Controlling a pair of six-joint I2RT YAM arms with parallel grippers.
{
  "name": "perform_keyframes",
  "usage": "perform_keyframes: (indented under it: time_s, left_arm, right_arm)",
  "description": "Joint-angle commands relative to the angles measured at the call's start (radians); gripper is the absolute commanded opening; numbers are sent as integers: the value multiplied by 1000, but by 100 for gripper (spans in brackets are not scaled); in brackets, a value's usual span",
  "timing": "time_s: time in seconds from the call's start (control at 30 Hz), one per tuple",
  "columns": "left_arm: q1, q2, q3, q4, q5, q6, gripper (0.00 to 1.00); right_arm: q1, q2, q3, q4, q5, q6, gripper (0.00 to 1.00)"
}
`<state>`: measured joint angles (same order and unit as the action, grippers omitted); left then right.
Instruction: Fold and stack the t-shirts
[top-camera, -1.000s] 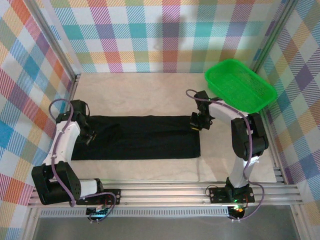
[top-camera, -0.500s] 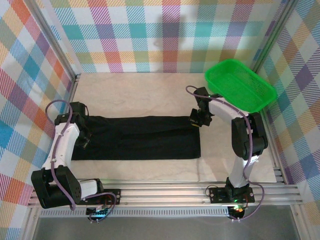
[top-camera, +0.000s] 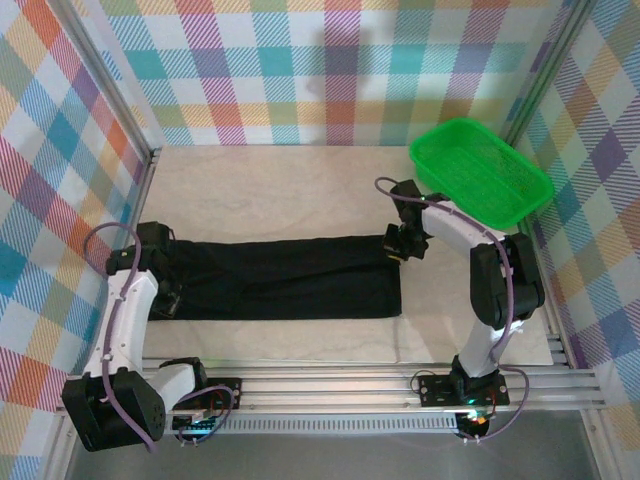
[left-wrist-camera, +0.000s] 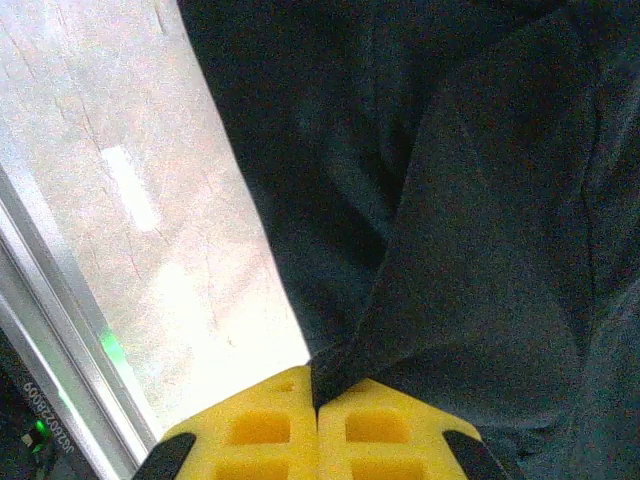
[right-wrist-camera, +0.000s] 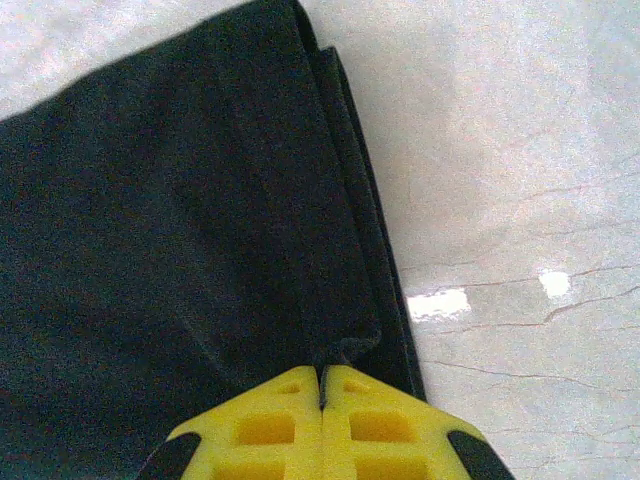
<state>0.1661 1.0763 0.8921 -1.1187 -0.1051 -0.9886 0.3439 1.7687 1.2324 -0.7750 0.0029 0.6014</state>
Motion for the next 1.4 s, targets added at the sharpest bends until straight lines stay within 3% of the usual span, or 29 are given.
perform_keyframes:
  time_s: [0.0,0.07,0.1,0.13,0.2,0.27,0.37,0.47,0.57,0.63,0.7,0.77,0.9,1.07,1.37]
  left_arm:
    - [0,6,-52,16,40,-19,0]
    - [-1,19,-68,24,51,-18,0]
    - [0,19,-64,18,53,-18,5]
    - [0,16,-54,9,48,-18,12]
    - [-1,-3,-11,-21,11,-19,40]
    - [0,-8,44,-36,-18,-14,52]
    - [4,37,139,-23,-61,17,53]
    - [46,124,204,33,-44,66,50]
    - [115,243,246,145,61,155,46]
    - [186,330,262,255,184,227,43]
    - [236,406,273,352,320,272,43]
    - [268,486,313,383,392,324,44]
    - [287,612,403,365,418,447,49]
    - [300,702,454,391,407,522,51]
    - [305,827,522,344,294,543,43]
  right_arm:
    - [7,22,-25,4,-11,24,0]
    - [7,25,-28,-1,-17,34,14]
    - [9,16,-30,-3,-15,39,21]
    - [9,3,-31,-6,-7,43,27]
    - [8,-38,-32,-11,16,50,38]
    - [8,-74,-28,-9,28,51,42]
    - [8,-91,0,-4,18,57,41]
    - [9,-72,31,24,-22,69,34]
    - [10,-34,43,87,-92,83,24]
    - [17,2,53,119,-125,97,14]
    - [25,37,63,148,-159,98,10]
    - [34,78,77,155,-169,98,10]
    - [35,159,94,159,-169,99,18]
    - [35,219,138,135,-147,81,26]
    - [23,286,220,29,-64,74,29]
